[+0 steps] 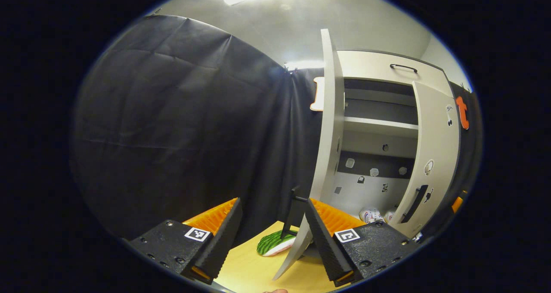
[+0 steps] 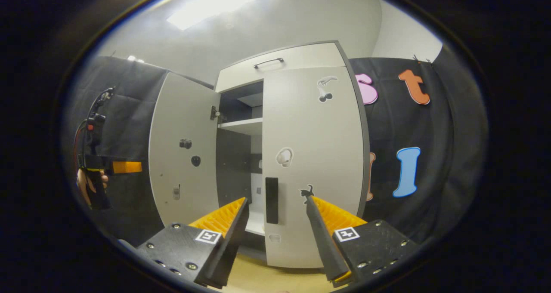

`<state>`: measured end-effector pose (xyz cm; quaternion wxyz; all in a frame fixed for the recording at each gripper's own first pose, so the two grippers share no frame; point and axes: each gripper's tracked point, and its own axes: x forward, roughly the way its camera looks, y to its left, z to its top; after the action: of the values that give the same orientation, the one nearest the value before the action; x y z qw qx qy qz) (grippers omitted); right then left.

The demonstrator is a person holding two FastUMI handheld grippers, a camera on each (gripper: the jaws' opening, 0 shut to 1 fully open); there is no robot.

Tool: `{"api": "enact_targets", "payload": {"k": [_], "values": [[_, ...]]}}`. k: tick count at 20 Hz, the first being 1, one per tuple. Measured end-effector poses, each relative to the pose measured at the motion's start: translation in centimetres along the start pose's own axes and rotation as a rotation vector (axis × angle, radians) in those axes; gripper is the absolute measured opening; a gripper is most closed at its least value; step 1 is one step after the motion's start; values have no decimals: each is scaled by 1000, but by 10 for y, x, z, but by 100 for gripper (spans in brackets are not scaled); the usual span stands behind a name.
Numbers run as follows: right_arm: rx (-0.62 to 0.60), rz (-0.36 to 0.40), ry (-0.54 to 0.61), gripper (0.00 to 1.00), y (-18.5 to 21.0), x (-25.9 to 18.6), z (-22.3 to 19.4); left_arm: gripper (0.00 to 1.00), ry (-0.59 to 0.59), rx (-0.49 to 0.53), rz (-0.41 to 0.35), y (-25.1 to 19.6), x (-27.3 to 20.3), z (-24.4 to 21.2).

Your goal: Grab one shoe with the right hand and put it into the shoe cabinet, grab the other shoe with the left hand and put it into the shoe cabinet; then close the right door with the right hand and the left door with the left hand.

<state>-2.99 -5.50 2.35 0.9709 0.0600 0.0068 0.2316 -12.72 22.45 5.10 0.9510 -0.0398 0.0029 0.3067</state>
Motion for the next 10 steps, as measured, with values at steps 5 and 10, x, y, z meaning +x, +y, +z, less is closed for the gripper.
{"api": "enact_targets", "payload": {"k": [5,10], "values": [[-2,-22,10,80,-5,11,-4,84,23,-11,14,11,23,-10],[-7,-21,22,80,-7,22,-8,84,41,-24,27,10,32,-19]]}}
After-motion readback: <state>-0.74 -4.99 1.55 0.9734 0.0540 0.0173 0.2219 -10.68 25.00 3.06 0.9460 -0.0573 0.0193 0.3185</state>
